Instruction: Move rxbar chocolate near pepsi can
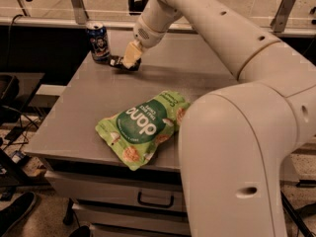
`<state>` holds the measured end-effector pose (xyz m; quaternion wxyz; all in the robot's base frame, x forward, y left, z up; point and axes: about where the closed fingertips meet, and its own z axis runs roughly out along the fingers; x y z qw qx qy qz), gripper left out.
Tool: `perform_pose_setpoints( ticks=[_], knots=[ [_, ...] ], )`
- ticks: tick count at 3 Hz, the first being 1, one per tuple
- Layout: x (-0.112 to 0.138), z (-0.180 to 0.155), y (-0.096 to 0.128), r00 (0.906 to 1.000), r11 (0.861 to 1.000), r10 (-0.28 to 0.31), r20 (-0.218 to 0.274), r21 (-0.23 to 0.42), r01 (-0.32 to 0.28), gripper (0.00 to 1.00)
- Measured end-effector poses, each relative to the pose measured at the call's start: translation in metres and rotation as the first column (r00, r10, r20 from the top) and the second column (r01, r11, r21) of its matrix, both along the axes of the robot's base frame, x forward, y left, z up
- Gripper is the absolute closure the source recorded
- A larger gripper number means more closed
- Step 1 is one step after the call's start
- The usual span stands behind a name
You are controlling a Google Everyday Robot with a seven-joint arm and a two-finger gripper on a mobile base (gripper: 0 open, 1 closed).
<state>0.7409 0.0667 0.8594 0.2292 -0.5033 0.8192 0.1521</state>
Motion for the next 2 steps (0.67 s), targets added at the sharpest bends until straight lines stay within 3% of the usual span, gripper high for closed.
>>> perform_pose_setpoints(
  ticks=[2],
  knots=[
    [0.0022,-0.0089,0.0117,0.9999,1.0,0.003,-0.013,0.004,-0.003,0.3]
  ],
)
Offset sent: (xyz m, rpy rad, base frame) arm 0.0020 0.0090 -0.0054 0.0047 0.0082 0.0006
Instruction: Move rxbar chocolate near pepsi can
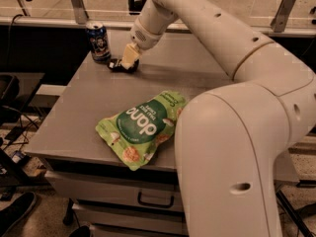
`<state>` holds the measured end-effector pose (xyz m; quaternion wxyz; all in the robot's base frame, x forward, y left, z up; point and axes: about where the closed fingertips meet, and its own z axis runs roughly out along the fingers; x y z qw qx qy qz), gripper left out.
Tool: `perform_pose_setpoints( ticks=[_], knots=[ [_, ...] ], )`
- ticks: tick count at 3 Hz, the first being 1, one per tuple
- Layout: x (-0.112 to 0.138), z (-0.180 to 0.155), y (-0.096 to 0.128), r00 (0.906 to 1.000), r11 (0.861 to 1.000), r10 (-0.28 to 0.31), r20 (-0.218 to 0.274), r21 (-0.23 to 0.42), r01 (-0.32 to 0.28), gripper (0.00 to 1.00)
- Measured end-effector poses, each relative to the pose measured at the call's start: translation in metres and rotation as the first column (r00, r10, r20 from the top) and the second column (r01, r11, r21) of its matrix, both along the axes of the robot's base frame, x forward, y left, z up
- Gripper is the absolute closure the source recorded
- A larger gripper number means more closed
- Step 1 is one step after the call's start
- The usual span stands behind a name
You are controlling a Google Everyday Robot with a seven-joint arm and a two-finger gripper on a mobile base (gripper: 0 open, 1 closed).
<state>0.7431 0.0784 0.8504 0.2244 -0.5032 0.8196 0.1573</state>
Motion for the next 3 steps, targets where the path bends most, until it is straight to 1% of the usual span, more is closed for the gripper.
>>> perform_pose_setpoints(
  ticks=[1,2,3],
  knots=[
    [-0.0001,-0.0031,0.0019,1.0,1.0,0.003,-0.004,-0.001,-0.003,0.07],
    [-0.0002,-0.0054,0.0034,1.0,1.0,0.005,-0.008,-0.002,-0.005,0.0],
    [-0.0002,-0.0054,0.0034,1.0,1.0,0.005,-0.008,-0.002,-0.005,0.0]
  ],
)
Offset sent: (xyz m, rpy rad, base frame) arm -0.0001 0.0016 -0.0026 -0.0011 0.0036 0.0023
